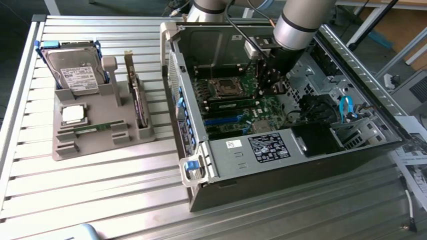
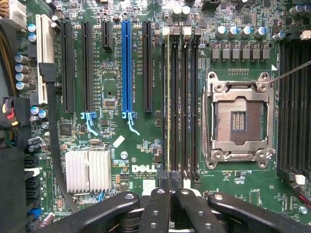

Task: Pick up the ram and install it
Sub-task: 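Press down the ram until it locks into place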

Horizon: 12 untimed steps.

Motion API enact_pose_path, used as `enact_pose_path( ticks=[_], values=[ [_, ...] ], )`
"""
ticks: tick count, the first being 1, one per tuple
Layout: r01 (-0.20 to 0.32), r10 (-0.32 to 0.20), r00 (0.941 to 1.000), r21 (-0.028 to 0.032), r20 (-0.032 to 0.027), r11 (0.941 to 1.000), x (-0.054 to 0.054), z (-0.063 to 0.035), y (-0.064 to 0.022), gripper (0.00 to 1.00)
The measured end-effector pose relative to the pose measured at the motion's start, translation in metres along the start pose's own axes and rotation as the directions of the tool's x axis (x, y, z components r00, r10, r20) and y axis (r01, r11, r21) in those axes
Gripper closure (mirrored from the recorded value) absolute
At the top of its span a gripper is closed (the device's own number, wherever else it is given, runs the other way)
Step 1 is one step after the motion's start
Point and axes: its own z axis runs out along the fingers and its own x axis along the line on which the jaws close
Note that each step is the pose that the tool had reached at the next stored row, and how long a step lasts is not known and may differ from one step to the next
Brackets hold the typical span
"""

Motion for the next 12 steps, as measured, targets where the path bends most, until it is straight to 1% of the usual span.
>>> enact_pose_path(
  ticks=[7,12],
  values=[
    [0.0,0.0,1.0,0.0,0.0,1.0,0.0,0.0002,-0.0013,0.89],
    [0.0,0.0,1.0,0.0,0.0004,1.0,0.0,0.0029,-0.0014,0.89]
  ],
)
